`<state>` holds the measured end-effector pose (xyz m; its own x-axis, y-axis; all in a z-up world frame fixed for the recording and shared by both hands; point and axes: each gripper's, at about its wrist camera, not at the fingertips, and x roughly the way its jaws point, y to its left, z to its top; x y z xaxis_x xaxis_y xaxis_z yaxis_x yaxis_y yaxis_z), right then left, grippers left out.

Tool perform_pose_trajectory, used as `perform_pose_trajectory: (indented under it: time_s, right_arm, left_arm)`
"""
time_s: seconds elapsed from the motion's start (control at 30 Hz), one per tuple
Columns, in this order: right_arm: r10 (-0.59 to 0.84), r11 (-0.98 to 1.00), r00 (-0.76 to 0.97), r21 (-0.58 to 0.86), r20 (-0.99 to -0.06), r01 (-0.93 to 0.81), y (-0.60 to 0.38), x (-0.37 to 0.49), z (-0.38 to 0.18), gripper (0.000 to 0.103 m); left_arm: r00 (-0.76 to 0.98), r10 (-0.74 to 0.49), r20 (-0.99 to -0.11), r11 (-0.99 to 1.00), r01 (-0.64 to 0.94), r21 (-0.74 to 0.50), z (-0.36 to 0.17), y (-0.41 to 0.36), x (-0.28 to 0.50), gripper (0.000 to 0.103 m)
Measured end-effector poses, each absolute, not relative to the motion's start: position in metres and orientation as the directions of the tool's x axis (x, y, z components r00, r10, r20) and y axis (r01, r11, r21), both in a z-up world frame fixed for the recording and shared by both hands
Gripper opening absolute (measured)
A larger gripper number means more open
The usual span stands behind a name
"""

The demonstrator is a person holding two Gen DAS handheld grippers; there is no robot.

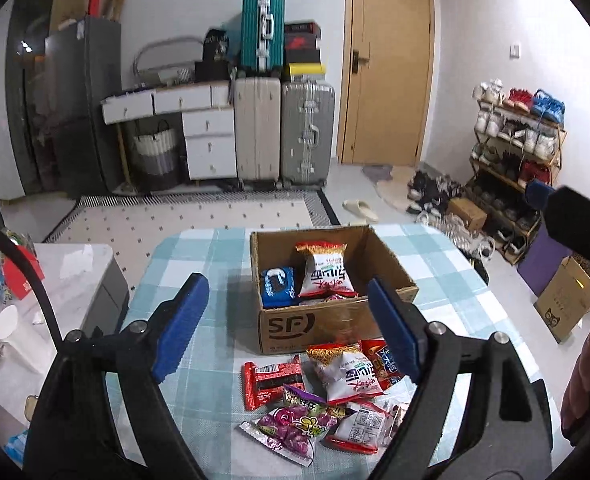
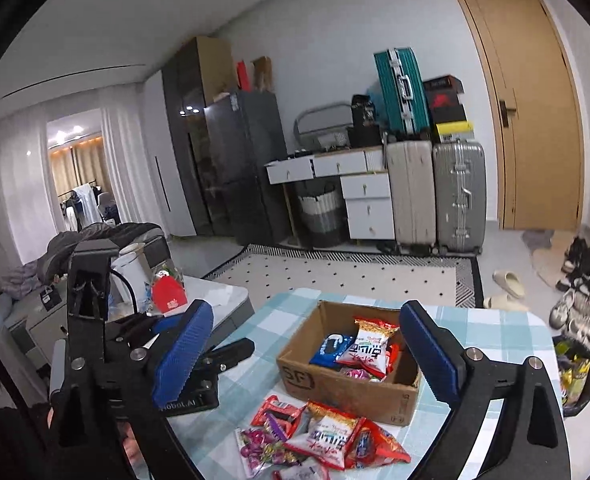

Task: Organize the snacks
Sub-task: 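Withdraw both grippers from the box back toward the snack pile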

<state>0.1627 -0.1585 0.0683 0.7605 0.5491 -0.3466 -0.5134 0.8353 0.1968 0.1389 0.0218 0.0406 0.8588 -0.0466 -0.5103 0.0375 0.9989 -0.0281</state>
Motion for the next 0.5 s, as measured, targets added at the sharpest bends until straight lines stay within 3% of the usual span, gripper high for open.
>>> perform_pose_trajectory:
  time_s: [0.23, 0.3, 0.5]
  right_arm:
    - [0.569, 0.822, 0.775, 0.218, -0.276, -0.526, -0.172, 0.106, 0.066, 0.100]
    - [0.574, 0.818, 0.775, 0.230, -0.264, -0.527, -0.177, 0.093, 0.062, 0.101]
    - [0.594, 0.802, 0.772, 0.248, -0.226, -0.544, -0.186, 0.056, 0.043, 0.102]
  left_arm:
    - [0.905, -0.027, -0.425, 1.000, 0.030, 0.001, 0.049, 0.019, 0.071, 0.089]
    - [0.909, -0.025, -0.415, 0.999, 0.031, 0.008, 0.048, 0.018, 0.058, 0.102]
    - [0.929, -0.019, -0.369, 1.000, 0.020, -0.003, 0.034, 0.023, 0.014, 0.102]
